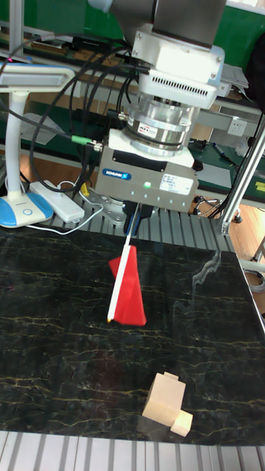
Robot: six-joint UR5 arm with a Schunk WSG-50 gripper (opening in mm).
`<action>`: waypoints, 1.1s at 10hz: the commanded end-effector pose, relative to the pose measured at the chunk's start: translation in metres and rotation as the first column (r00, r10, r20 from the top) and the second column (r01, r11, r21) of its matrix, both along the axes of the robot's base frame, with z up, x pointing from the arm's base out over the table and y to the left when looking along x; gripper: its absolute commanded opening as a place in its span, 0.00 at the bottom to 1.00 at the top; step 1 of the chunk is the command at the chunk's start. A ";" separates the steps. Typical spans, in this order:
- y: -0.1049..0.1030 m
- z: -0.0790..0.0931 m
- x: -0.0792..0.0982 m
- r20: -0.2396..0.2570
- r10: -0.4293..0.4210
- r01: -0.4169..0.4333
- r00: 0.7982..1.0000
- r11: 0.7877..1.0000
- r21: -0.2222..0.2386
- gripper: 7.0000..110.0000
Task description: Wave the flag
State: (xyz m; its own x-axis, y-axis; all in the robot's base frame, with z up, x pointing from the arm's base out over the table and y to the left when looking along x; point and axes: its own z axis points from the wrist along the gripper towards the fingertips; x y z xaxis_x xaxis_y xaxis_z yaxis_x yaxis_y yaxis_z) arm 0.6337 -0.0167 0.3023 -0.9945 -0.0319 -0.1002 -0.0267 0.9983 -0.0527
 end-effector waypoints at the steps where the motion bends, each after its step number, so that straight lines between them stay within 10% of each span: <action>1: -0.001 0.004 0.039 0.149 0.048 -0.047 0.988 0.999 -0.010 0.00; 4: 0.020 0.013 0.069 0.254 0.072 -0.087 0.964 0.995 0.049 0.00; 11: 0.008 -0.051 0.115 0.343 0.101 -0.119 0.934 0.992 0.030 0.00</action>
State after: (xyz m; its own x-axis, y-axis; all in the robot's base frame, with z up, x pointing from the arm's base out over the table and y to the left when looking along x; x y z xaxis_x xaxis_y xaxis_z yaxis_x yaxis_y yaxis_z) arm 0.7346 -0.0094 0.2675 -0.9095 -0.1196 -0.3981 -0.1150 0.9927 -0.0355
